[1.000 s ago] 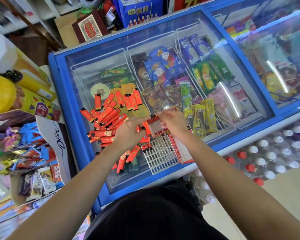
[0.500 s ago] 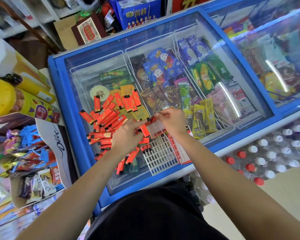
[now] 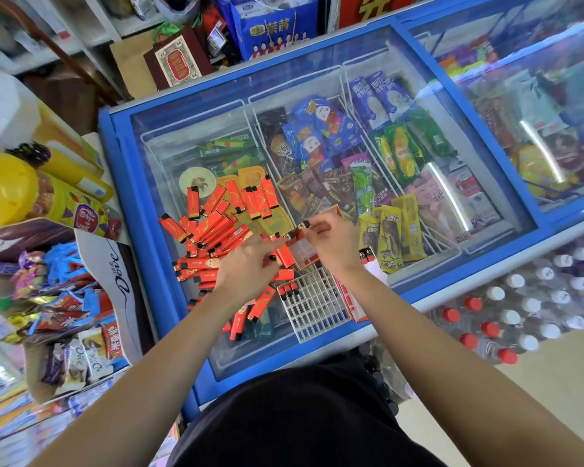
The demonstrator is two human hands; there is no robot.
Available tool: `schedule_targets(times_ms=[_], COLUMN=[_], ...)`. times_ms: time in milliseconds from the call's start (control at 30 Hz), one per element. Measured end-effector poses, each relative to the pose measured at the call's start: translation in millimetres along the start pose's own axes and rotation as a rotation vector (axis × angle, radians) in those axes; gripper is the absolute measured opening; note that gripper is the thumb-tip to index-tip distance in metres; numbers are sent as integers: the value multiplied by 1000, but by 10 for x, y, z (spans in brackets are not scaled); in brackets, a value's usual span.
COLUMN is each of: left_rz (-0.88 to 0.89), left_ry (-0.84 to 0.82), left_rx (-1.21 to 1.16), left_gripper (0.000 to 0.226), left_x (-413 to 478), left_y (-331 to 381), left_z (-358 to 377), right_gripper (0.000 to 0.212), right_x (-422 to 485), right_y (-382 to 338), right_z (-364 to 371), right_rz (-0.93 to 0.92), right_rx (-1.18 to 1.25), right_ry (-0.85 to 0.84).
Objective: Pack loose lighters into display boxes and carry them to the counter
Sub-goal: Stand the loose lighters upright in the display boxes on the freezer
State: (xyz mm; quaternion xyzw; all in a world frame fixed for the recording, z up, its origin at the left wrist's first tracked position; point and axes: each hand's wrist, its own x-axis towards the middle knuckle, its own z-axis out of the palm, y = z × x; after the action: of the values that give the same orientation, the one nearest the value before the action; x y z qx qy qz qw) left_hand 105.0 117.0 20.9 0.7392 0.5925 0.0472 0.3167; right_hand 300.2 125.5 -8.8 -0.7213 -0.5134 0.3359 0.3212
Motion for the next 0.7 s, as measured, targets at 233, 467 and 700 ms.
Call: schedule_targets(times_ms=[233, 467, 700], left_rz=[-1, 23, 36], left_ry=[29, 164, 114], left_rx=[-91, -336, -668], left_gripper=[56, 37, 30], left_x=[-85, -113, -399], left_y=[-112, -88, 179], left_z=[23, -127, -279], right_gripper=[19, 22, 33], right_x=[-65, -334, -702], right_y=[85, 12, -219], right_z=[-26, -170, -207], right_rz=[-80, -187, -231], right_rx=[-102, -27, 169], right_ry=[10, -80, -275])
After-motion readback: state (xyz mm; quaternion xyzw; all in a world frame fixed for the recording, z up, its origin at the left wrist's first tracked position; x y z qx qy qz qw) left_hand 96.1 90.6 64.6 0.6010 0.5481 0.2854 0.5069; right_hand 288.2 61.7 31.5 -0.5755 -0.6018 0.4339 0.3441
